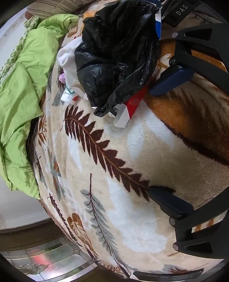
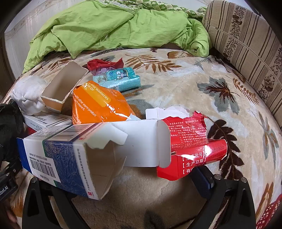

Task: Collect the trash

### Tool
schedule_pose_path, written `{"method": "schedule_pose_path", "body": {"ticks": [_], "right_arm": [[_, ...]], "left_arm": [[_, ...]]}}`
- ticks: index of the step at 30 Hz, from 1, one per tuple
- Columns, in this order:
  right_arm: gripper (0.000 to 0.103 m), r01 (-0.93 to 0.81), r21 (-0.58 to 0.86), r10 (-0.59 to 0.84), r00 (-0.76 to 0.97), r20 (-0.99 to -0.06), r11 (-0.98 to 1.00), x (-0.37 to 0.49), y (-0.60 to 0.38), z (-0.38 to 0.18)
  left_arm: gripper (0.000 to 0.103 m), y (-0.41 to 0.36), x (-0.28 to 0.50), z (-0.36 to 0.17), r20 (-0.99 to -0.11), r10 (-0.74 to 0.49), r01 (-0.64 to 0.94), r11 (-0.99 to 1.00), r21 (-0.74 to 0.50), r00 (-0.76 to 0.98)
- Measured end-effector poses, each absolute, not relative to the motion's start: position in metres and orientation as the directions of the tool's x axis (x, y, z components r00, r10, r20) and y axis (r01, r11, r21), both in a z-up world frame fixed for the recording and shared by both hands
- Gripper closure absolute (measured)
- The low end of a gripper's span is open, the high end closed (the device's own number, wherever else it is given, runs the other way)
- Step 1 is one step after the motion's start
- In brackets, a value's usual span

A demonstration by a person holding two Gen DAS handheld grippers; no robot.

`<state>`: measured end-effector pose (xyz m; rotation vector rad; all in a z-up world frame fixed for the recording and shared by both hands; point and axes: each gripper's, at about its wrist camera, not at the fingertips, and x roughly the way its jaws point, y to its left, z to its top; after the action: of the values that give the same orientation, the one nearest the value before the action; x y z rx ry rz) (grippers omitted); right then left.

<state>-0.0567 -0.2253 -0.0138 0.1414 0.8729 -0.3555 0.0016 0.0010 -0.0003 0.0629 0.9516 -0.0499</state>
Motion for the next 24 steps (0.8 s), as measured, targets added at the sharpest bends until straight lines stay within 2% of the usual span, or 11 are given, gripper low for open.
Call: {"method": "schedule_pose_path", "body": {"ticks": [6,11,14,18,24], "right_arm": [[0.001,0.355,-0.032,-0.245,0.577,-0.779,0.934,-0.059,-0.223,-0.013],[0.001,0.298,0.058,-0.113,0.525,-0.844,0.953,-0.074,-0.231,-0.001],[0.001,0.273,0.118,-0.05,0.54,-0.84,0.955,-0.096,-0.231,0.014],[0.001,0.209,0.146,-0.017,0.622,-0.783,0.967,-0.147,-0.226,0.047],[0.001,0.202,0.091,-0.094,0.751,-0.653,0.975,-0.225,-0.221,0.076]], "left_arm": [[0.0,0.003,-0.004,0.007,-0.815,-0.027,0.097,0.995,0.037,0.579],[0.0,0.011,-0.036,0.021,-0.783,-0.091,0.092,0.995,-0.043,0.615],[0.0,0.015,-0.061,0.04,-0.734,-0.096,0.084,0.995,-0.054,0.672],[0.0,0.013,-0.109,0.065,-0.657,-0.102,0.124,0.992,-0.013,0.747],[0.0,0.009,-0.177,0.083,-0.573,-0.141,0.196,0.98,0.035,0.807]]}}
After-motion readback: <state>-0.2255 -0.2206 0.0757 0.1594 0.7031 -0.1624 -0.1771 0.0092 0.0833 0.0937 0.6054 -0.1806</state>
